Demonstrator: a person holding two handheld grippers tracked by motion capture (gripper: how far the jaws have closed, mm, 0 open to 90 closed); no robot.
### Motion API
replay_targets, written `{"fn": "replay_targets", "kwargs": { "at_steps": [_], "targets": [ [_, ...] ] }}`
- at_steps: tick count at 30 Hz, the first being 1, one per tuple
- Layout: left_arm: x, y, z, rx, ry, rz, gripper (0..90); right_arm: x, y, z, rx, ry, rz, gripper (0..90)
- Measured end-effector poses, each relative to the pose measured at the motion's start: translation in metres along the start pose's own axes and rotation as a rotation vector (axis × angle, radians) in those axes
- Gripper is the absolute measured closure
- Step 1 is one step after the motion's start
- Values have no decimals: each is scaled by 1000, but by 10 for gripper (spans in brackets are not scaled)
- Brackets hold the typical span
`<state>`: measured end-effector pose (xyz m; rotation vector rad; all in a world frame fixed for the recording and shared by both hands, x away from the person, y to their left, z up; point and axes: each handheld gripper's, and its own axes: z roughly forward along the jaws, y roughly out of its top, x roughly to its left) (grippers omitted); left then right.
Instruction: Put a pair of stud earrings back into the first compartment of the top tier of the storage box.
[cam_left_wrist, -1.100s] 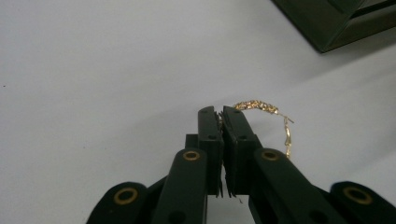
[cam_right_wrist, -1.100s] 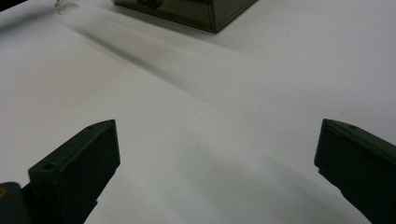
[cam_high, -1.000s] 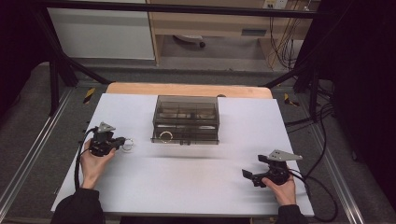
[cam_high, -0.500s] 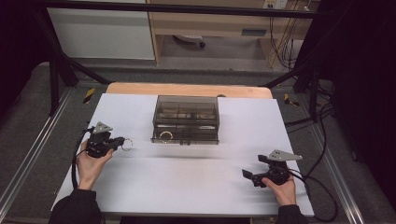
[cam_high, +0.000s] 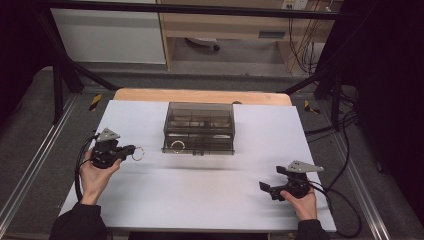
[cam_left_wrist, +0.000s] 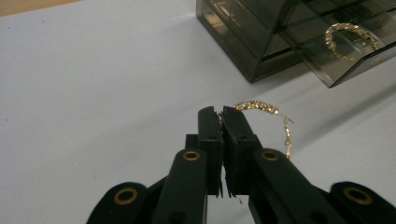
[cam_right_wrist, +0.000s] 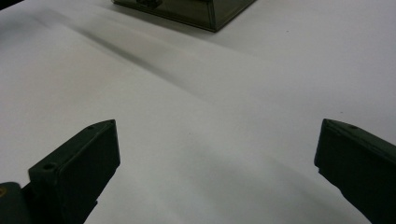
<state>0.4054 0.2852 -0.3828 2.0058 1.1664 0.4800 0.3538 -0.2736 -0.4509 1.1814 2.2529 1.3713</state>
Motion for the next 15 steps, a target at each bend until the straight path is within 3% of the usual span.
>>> {"fn": "replay_targets", "kwargs": {
  "at_steps": [15],
  "targets": [
    [-25, 23, -9, -27, -37, 53, 858, 0, 0, 0, 5, -3, -2, 6]
  ]
}}
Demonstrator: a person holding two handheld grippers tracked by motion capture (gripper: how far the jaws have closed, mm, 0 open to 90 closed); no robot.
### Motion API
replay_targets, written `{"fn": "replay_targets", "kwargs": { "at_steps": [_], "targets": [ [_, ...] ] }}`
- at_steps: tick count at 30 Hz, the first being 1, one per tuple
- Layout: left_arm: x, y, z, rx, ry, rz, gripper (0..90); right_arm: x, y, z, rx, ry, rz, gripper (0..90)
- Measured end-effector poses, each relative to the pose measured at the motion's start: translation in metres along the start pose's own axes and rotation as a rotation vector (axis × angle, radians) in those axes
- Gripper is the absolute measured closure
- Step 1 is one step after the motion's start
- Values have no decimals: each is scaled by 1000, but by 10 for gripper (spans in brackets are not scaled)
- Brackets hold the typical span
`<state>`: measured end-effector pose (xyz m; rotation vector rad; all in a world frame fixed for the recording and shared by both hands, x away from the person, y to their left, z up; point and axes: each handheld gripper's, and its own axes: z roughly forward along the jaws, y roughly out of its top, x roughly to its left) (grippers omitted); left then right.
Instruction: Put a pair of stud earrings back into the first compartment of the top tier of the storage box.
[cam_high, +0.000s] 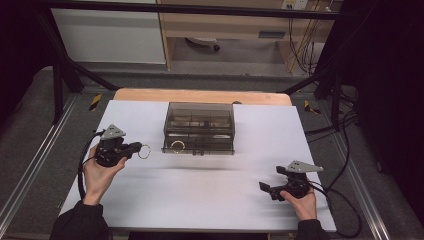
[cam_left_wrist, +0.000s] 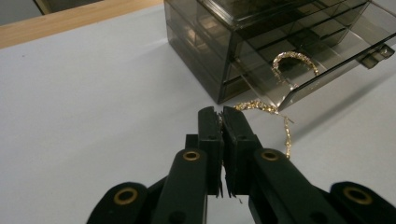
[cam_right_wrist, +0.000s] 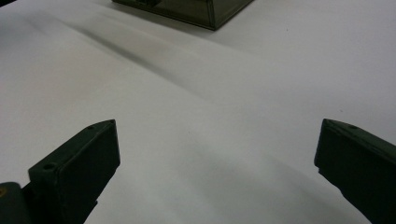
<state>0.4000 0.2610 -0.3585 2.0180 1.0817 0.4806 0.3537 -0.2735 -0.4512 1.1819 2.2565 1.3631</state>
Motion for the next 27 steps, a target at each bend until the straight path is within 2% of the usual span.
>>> {"fn": "replay_targets", "kwargs": {
  "at_steps": [11, 27],
  "targets": [
    [-18, 24, 2, -14, -14, 47, 858, 0, 0, 0, -3, -1, 0, 7],
    [-34, 50, 22, -11, -37, 68, 858, 0, 0, 0, -2, -1, 0, 7]
  ]
}}
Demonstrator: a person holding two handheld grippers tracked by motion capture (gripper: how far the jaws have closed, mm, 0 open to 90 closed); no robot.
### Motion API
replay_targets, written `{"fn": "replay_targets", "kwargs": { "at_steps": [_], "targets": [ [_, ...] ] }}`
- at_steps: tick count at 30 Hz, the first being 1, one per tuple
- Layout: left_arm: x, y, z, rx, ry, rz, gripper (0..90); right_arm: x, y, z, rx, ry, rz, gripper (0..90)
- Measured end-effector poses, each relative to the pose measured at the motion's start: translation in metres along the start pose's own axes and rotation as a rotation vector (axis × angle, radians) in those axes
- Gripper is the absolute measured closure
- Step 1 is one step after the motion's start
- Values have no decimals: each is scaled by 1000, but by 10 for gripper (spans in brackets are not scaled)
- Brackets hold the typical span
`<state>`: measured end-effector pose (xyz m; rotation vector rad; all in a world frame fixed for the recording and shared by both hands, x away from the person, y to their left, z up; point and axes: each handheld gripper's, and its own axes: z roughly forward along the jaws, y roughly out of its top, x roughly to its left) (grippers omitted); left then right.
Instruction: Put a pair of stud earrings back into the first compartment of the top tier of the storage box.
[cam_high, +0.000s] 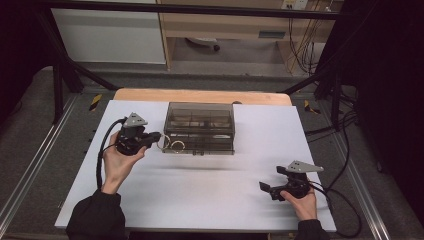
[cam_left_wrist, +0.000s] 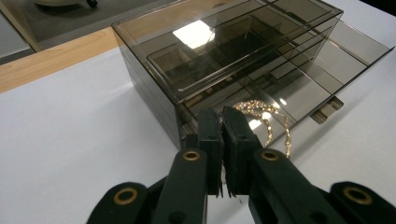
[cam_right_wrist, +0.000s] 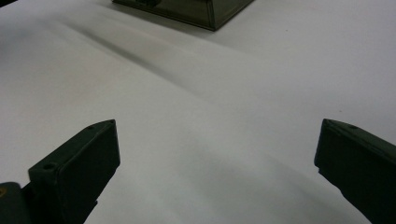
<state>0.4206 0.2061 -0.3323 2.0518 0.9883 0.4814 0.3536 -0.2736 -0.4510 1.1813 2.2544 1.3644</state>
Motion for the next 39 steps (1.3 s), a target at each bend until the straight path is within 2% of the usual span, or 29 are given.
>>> {"fn": "replay_targets", "kwargs": {
  "at_steps": [10, 15, 31, 32, 36, 39],
  "targets": [
    [-6, 9, 18, 10, -8, 0, 858, 0, 0, 0, -1, 0, 0, 6],
    [-7, 11, 26, 18, 1, -1, 858, 0, 0, -1, -2, 1, 2, 6],
    [-10, 3, 50, 82, 1, 7, 857, 0, 0, 0, -3, 2, 2, 6],
    [-9, 3, 52, 77, -4, 18, 857, 0, 0, 0, -4, 2, 2, 6],
    [-10, 0, 56, 89, -10, -3, 856, 0, 0, 0, -3, 2, 2, 6],
    [-10, -1, 58, 95, -12, 0, 855, 0, 0, 0, -3, 2, 2, 6]
  ]
}}
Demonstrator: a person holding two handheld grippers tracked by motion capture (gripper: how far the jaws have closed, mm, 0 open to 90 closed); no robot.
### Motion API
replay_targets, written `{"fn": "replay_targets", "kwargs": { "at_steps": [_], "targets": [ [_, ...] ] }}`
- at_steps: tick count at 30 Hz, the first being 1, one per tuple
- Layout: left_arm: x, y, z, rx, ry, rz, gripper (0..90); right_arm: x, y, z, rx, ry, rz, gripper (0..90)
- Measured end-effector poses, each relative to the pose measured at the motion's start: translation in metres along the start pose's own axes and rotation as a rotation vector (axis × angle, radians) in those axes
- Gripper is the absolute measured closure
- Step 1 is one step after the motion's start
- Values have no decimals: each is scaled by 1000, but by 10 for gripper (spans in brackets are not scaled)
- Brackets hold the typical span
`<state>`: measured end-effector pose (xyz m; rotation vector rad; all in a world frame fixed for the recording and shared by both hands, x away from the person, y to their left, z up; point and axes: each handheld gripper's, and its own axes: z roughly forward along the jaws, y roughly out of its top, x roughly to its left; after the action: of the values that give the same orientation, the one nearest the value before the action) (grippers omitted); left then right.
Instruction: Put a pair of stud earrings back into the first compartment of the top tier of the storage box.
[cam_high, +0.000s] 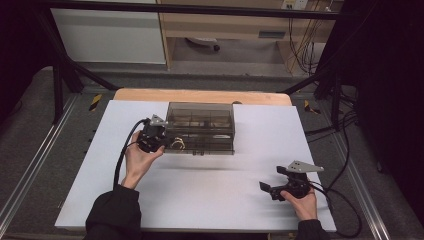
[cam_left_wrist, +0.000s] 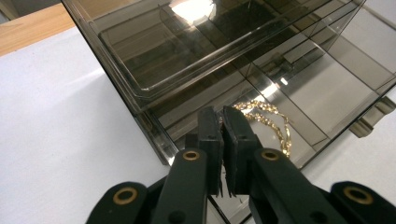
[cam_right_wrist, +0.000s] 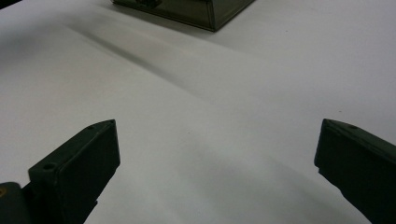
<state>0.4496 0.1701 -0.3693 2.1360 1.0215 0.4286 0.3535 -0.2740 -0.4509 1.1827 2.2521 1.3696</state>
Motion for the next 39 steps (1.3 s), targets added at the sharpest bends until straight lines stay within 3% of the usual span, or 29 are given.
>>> {"fn": "replay_targets", "kwargs": {
  "at_steps": [6, 10, 12, 22, 30, 39],
  "targets": [
    [-1, 1, 0, -14, -16, 5, 838, 0, 0, 0, 1, 1, -1, 7],
    [0, 1, -7, -42, -18, 9, 772, 0, 0, 0, 2, 0, 0, 6],
    [-1, 1, -12, -46, -22, -9, 736, 0, 0, 0, 0, 0, -1, 7],
    [1, -5, -37, -86, -12, 10, 529, 0, 0, -1, 0, -1, 0, 6],
    [8, -19, -50, -100, -15, 11, 291, 0, 0, 0, -1, -2, 0, 7],
    [16, -48, -59, -117, -20, -4, 121, 0, 0, -1, 0, -2, -1, 6]
  ]
}}
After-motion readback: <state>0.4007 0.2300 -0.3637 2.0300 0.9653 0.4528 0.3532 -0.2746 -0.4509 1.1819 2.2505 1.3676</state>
